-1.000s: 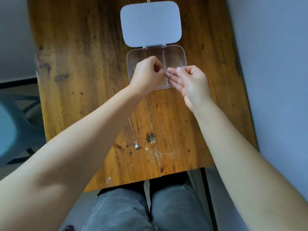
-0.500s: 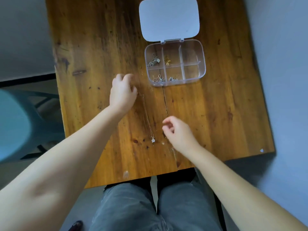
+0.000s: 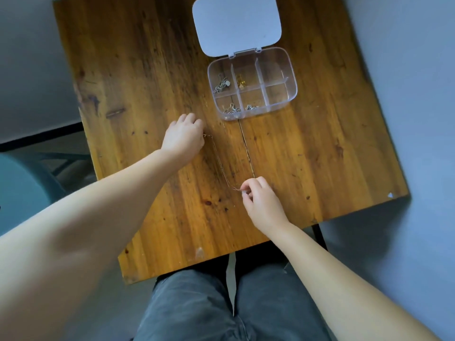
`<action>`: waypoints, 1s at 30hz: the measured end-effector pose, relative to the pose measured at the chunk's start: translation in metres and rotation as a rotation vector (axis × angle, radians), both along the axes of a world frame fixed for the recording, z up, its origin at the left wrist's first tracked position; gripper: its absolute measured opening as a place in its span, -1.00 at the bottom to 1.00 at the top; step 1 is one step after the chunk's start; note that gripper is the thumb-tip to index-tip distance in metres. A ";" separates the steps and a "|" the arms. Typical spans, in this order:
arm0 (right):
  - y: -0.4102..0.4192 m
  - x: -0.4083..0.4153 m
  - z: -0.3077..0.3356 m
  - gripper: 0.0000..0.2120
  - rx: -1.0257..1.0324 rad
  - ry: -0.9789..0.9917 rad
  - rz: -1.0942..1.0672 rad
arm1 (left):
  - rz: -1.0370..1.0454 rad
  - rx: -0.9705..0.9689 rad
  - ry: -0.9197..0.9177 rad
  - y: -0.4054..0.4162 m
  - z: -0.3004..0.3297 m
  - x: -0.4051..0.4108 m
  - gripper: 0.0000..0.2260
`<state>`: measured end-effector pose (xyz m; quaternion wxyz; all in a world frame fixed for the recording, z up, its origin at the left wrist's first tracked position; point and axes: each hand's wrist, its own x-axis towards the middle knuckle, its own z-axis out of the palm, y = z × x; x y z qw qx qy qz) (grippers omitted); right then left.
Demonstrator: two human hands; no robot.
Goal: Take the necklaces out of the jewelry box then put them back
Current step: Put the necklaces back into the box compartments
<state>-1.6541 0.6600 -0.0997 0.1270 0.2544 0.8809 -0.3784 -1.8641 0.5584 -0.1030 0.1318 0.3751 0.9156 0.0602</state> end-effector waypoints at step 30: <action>0.216 0.087 -0.008 -0.84 0.105 -0.038 -0.648 | -0.121 0.033 -0.193 0.304 0.005 0.048 -0.89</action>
